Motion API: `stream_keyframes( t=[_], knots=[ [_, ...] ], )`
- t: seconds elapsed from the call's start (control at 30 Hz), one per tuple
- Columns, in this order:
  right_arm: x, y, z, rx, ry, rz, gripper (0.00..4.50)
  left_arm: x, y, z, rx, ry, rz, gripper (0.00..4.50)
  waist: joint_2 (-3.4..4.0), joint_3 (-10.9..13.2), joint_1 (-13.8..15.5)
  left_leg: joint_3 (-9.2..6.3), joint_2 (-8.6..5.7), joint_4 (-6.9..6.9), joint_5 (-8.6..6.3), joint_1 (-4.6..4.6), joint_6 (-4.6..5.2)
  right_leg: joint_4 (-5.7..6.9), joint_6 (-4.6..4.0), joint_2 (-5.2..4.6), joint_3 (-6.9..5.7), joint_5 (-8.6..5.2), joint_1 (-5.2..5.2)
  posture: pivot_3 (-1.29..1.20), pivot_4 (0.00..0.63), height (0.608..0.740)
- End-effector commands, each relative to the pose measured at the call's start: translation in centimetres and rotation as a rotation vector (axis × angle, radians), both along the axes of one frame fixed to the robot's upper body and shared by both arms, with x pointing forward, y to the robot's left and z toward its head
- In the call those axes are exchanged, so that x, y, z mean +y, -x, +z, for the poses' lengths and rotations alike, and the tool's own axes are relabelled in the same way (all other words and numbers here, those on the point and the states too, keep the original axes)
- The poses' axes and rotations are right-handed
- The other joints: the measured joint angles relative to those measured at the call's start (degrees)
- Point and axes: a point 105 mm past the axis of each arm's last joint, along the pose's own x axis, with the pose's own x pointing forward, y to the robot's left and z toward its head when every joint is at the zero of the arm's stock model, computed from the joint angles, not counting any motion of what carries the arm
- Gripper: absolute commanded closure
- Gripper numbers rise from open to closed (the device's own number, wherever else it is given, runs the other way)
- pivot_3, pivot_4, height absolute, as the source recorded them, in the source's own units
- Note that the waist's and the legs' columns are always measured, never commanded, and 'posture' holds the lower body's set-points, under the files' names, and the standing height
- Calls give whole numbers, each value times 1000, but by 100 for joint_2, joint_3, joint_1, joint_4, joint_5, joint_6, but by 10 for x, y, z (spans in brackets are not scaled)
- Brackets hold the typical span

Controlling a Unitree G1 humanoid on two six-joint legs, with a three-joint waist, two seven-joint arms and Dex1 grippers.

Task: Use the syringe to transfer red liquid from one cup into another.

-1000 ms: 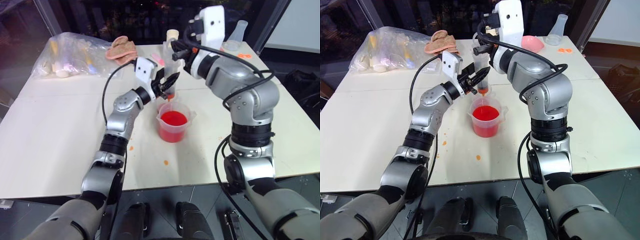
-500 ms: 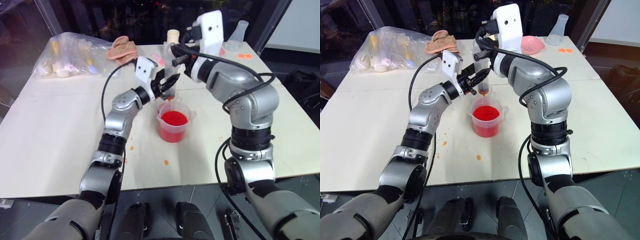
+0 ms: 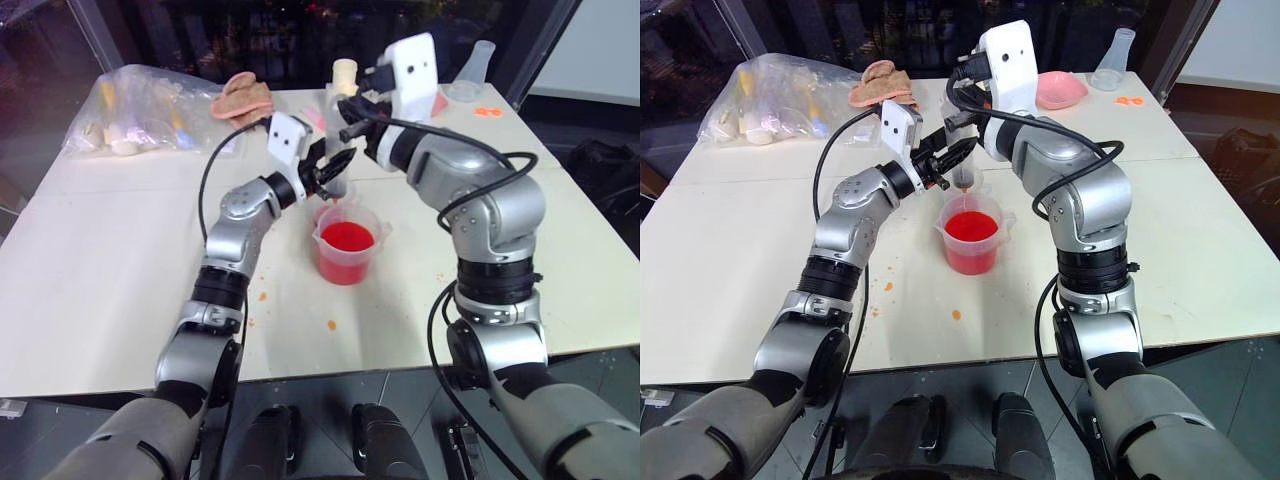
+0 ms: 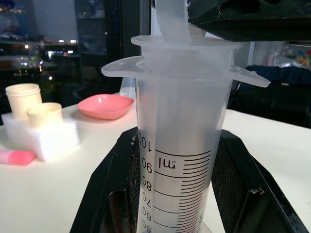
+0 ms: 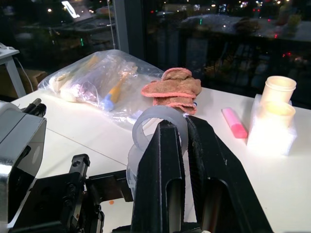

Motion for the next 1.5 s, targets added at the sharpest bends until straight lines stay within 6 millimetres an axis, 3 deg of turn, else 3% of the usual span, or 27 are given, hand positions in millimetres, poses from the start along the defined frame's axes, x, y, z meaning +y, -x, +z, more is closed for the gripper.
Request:
stream_keyframes(
  t=[0.03,0.23,0.33,0.47,0.53,0.77,0.93,1.07,1.17,1.23,1.37,1.5],
  knots=[
    [28,6,-31,103,57,124,4484,0,19,80,-232,107,-18,3024,0,0,-1,0,0,0,0,0,0,0,0,0,0,0,0,0,150,740],
    [27,7,-26,91,43,133,4484,-2,21,77,-224,104,-25,3024,0,0,-1,0,0,0,0,0,0,0,0,0,0,0,0,0,150,740],
    [25,7,-22,88,33,130,3402,-2,21,73,-214,100,-26,3024,0,0,-10,0,0,0,0,0,0,0,0,0,0,0,0,0,150,740],
    [13,5,-16,82,27,97,1454,-1,20,67,-195,93,-24,3024,0,0,-5,-1,0,-1,1,0,-1,4,0,0,0,0,-2,0,150,740],
    [9,5,-13,82,21,92,1454,-1,20,66,-191,91,-22,3024,6,1,11,-1,0,-1,1,0,-2,2,0,-2,1,0,-1,0,150,740],
    [-37,18,12,68,-10,46,1454,4,17,66,-137,140,-21,3024,5,1,13,-2,-2,0,1,-1,-1,1,0,-3,0,0,0,0,150,740],
    [-62,39,26,62,-33,67,1454,4,18,65,-133,126,-24,3024,5,1,12,-2,-1,-1,0,0,-1,-3,0,-10,1,0,2,0,150,740],
    [-83,61,34,46,-56,100,1454,8,17,75,-113,150,-29,3024,5,1,15,-2,2,-2,0,-1,0,-3,0,-10,3,0,2,0,150,740],
    [-89,69,31,53,-60,116,1454,13,17,84,-84,179,-31,3024,5,1,8,-2,2,0,0,-1,0,-6,0,-11,5,0,4,0,150,740],
    [-96,73,18,85,-40,102,1454,24,13,103,9,244,-31,3024,2,3,14,-1,2,0,0,0,1,-6,0,-11,8,0,5,0,150,740],
    [-103,71,-1,135,-29,58,1454,45,3,123,241,303,8,3024,2,4,-3,-2,5,4,0,-2,1,-4,0,-6,5,-1,6,0,150,740],
    [-108,70,-12,160,-20,28,1454,66,-13,109,510,215,203,3024,3,3,2,0,2,5,0,4,2,4,2,4,1,-1,6,0,150,740]
  ],
)
